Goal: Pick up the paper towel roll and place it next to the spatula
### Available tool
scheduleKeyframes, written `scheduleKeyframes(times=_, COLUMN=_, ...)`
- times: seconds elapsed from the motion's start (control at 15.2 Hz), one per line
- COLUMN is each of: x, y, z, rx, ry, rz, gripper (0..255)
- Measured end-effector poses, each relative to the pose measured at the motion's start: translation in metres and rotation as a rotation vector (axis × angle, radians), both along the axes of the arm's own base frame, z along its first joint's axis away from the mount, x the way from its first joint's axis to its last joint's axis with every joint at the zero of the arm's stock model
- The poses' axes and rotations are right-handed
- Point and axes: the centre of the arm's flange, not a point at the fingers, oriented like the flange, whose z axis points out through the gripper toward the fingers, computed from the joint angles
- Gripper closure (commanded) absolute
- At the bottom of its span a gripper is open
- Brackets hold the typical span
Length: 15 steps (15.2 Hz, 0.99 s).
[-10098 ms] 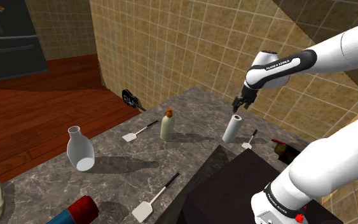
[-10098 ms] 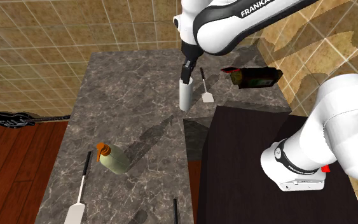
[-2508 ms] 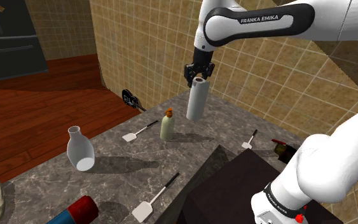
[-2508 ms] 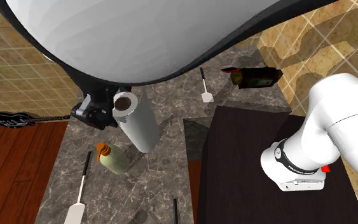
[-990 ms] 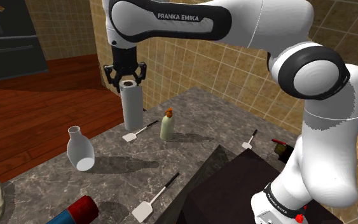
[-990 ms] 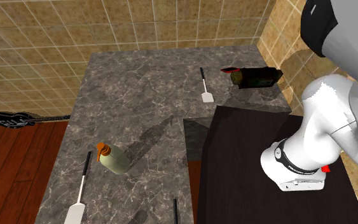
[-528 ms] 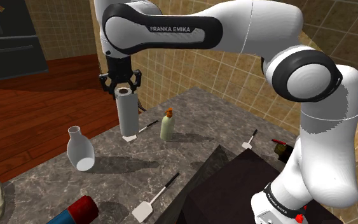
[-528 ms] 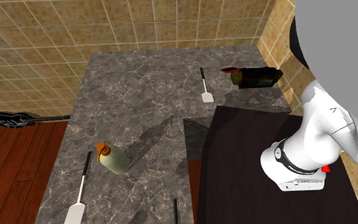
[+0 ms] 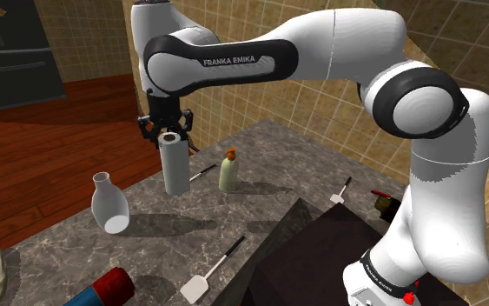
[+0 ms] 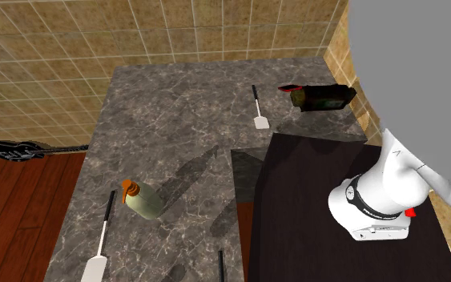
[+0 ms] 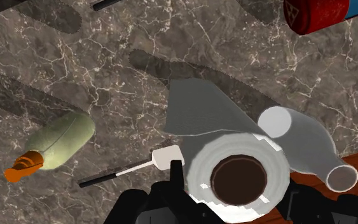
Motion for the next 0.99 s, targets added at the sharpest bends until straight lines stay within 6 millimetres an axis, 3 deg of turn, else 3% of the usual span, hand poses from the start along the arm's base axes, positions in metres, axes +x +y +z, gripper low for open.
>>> scheduleKeyframes(times=0.99, x=0.002, y=-0.001, z=-0.079, rx=0.000, ry=0.000, rz=0.000, gripper=255)
